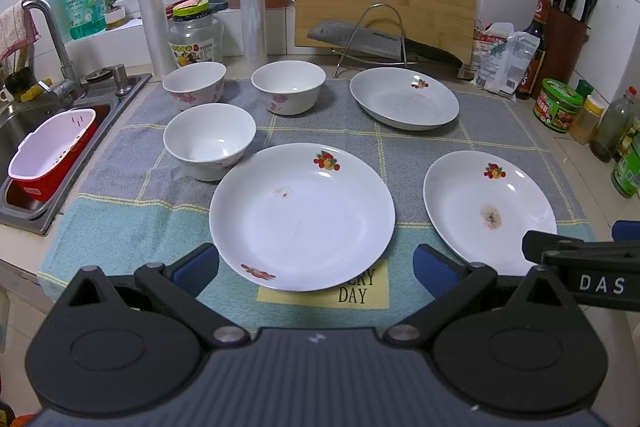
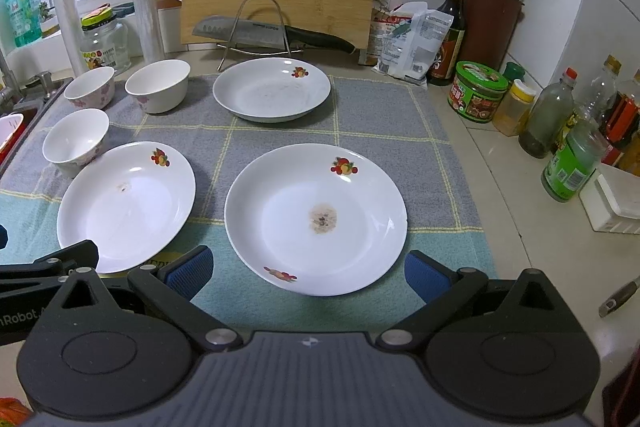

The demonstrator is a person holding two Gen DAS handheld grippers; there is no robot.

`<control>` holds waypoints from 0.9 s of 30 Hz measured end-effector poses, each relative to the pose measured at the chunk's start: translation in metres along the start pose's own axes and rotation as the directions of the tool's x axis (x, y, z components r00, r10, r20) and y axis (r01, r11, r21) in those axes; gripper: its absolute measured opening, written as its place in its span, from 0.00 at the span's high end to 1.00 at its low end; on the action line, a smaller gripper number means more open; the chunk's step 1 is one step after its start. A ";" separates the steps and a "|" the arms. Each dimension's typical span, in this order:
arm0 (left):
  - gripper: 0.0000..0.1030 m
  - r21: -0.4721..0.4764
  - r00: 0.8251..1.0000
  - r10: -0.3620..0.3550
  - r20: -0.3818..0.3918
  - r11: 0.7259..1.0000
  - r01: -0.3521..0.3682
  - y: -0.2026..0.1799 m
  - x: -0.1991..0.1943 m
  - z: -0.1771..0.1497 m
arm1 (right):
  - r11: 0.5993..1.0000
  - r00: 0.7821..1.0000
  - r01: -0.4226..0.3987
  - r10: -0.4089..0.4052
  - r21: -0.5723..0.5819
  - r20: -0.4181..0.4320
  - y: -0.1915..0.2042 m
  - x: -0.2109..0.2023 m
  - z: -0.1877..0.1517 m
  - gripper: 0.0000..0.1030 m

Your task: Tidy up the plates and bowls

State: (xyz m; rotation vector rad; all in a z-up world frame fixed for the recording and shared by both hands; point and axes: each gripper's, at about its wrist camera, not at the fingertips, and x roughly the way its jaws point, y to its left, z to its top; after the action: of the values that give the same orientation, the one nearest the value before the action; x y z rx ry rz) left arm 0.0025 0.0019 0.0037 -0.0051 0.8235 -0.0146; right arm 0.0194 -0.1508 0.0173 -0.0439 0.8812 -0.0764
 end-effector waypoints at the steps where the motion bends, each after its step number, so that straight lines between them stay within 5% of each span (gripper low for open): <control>1: 0.01 0.000 1.000 -0.002 0.000 1.000 0.002 0.001 0.000 0.000 | 1.000 1.000 0.002 -0.002 -0.001 0.001 0.001 0.000 0.000 0.00; 14: 0.01 0.011 0.999 -0.034 0.019 0.999 0.034 0.017 0.000 0.000 | 1.000 1.000 0.022 -0.022 0.007 0.015 0.011 -0.006 -0.002 0.00; 27: 0.01 0.085 0.987 -0.139 0.079 0.988 0.132 0.030 0.001 -0.001 | 0.998 0.997 0.067 -0.068 0.021 0.047 0.020 -0.016 -0.006 0.00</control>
State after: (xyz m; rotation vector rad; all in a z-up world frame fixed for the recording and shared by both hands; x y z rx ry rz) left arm 0.0022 0.0322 0.0019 0.0132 0.7356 -0.1745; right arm 0.0057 -0.1292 0.0245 -0.0568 0.8310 -0.1461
